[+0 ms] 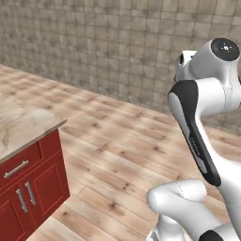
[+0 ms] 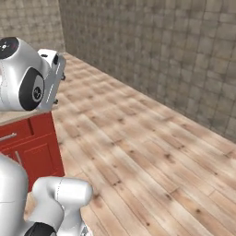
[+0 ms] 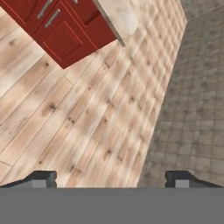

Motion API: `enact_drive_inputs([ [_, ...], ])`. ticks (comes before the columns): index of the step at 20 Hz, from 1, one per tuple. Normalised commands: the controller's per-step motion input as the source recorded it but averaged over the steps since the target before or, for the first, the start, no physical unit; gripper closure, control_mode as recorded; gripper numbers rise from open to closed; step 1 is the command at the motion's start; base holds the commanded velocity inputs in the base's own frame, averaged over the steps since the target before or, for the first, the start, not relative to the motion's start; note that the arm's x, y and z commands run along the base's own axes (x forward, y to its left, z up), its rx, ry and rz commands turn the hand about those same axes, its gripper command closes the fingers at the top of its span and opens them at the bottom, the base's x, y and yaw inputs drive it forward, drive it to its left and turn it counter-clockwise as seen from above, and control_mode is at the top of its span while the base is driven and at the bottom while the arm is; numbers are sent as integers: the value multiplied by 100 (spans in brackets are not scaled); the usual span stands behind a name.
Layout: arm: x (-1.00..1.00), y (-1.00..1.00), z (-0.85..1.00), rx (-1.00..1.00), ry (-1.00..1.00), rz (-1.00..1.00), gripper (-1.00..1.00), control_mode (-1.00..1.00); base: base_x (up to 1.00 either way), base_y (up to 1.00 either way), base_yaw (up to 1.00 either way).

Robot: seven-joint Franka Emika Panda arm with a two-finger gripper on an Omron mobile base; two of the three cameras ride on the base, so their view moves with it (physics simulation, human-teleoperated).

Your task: Pick the candle and jar from the dining table and place them in the open cabinet. Close the cabinet after placing the objects.

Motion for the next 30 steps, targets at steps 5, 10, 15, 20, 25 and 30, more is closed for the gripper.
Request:
enact_drive_inputs([
  [5,0,0,0,0,0,0,-100,100,78,-60,37],
  [10,0,0,0,0,0,0,-100,100,79,-56,38],
  [15,0,0,0,0,0,0,-100,100,86,-52,39],
  [20,0,0,0,0,0,0,-100,100,89,-46,40],
  [25,0,0,0,0,0,0,-100,100,92,-36,41],
  [30,0,0,0,0,0,0,-100,100,97,-38,42],
])
